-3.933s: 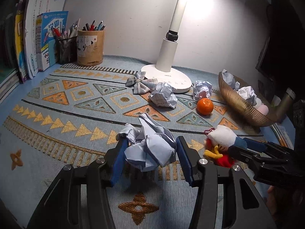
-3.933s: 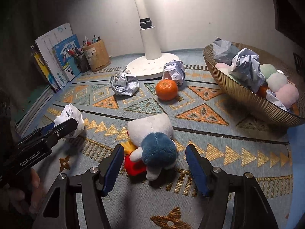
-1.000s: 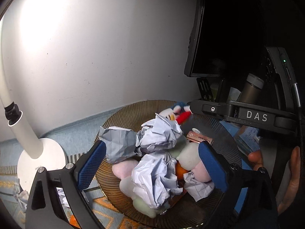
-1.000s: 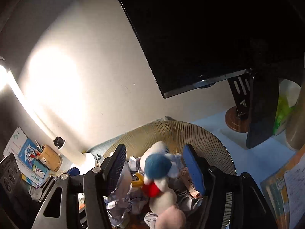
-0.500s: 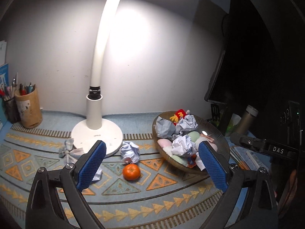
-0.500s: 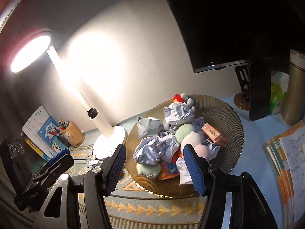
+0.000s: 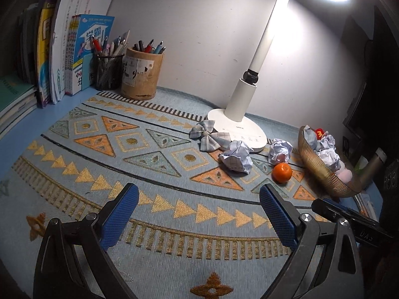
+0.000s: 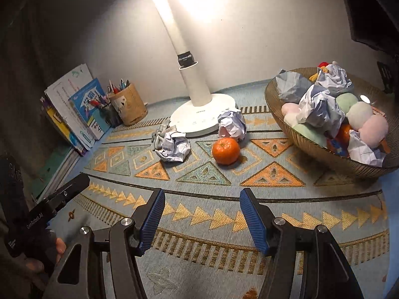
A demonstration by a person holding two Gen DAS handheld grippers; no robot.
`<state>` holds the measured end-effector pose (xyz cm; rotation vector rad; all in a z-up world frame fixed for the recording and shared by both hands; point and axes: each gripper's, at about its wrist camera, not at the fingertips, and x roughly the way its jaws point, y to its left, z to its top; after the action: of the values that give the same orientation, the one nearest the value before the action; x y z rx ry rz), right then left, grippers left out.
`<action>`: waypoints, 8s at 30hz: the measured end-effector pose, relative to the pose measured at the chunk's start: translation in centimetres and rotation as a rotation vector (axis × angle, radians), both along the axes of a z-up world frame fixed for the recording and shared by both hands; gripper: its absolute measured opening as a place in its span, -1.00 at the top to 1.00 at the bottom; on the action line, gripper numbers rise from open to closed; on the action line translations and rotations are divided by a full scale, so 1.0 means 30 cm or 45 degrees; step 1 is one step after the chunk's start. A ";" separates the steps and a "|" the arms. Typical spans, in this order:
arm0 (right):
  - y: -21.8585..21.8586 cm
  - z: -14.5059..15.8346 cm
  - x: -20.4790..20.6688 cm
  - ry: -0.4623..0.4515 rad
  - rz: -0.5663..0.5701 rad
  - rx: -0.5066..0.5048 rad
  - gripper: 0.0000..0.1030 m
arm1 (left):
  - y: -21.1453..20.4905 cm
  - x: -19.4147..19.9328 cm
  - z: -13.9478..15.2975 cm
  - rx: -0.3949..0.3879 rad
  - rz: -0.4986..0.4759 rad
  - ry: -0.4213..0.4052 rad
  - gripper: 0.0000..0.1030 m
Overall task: Organize objects
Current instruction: 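Withdraw both grippers from the bowl back over the rug, then grasp paper ball with left gripper while right gripper grasps the orange, then carry paper ball and orange into the brown bowl and release, then withdraw both grippers from the bowl back over the rug, then grasp plaid bow with left gripper while right gripper grasps paper ball, then carry plaid bow and paper ball into the brown bowl and release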
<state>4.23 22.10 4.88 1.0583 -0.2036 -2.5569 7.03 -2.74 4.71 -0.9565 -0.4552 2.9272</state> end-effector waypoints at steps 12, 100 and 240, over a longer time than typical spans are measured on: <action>0.010 -0.061 -0.040 -0.001 -0.077 0.084 -0.20 | 0.046 -0.035 -0.038 -0.058 -0.068 -0.092 -0.88; 0.801 0.243 -0.081 0.102 -0.602 -0.111 0.22 | 0.935 -0.254 0.220 -0.108 -0.788 0.073 0.42; -0.013 -0.120 -0.017 -0.167 0.055 0.100 -0.23 | 0.140 -0.046 -0.066 -0.052 -0.025 -0.170 0.51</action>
<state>3.71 21.72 1.29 1.2468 -0.1140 -2.4772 5.65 1.46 2.72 -1.1603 -0.3901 2.8773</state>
